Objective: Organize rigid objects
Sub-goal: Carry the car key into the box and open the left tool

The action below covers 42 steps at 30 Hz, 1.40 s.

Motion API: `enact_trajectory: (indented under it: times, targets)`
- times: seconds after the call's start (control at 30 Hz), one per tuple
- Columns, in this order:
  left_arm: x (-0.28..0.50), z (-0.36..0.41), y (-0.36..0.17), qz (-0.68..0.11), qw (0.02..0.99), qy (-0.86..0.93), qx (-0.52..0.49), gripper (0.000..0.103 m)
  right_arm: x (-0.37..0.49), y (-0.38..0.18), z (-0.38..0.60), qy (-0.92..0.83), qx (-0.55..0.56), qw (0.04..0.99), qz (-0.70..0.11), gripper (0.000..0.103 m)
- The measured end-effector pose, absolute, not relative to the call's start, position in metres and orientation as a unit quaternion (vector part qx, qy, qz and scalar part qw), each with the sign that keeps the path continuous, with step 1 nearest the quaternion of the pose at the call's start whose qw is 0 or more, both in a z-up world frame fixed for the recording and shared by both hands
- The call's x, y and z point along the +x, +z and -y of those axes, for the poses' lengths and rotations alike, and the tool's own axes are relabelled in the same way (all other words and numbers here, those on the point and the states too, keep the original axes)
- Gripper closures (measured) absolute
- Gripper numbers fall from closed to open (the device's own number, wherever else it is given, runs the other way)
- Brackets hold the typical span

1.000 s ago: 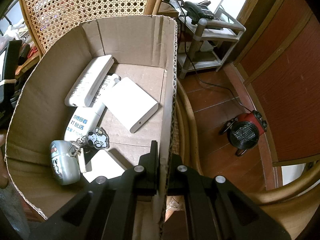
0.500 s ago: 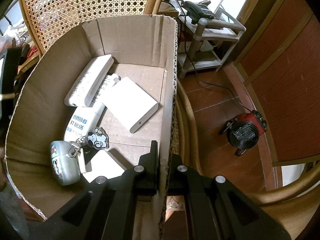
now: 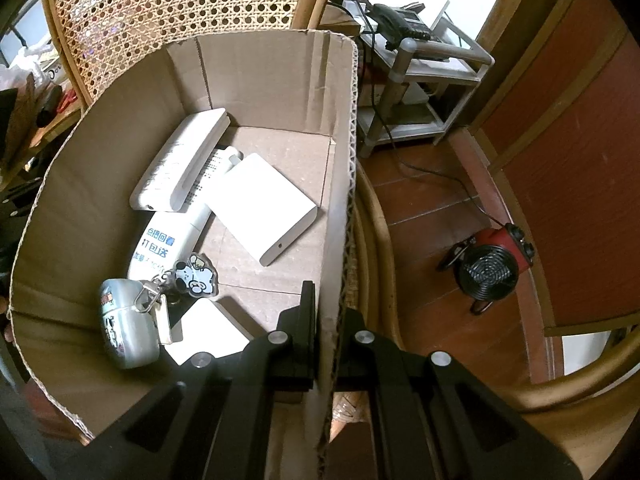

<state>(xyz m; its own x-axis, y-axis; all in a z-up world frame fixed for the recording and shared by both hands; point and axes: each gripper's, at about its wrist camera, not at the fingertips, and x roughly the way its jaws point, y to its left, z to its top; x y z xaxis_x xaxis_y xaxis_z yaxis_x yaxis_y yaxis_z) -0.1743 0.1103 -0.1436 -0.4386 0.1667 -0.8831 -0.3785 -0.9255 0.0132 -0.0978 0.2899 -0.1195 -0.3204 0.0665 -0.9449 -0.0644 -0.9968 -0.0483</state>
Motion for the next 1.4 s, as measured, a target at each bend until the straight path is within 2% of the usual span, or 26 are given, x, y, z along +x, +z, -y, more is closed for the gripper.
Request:
enact_trajectory:
  times: [0.53,0.77,0.97,1.4]
  targets:
    - [-0.161,-0.088,-0.081,-0.119,0.1,0.893,-0.422,0.085,-0.101,-0.121,-0.289,0.812,-0.582,0.042,-0.004,0.097]
    - [-0.128,-0.114,-0.034,-0.122,0.131,0.914,-0.363,0.085,-0.103,-0.122,-0.289,0.812,-0.582,0.042,-0.007,0.097]
    - [-0.108,-0.137,-0.015,-0.115,0.177,0.915,-0.344,0.085,-0.103,-0.122,-0.289,0.811,-0.583,0.043,-0.007,0.097]
    - [-0.108,-0.179,-0.061,-0.158,0.205,0.883,-0.392,0.085,-0.102,-0.122,-0.287,0.812,-0.582,0.041,-0.007,0.097]
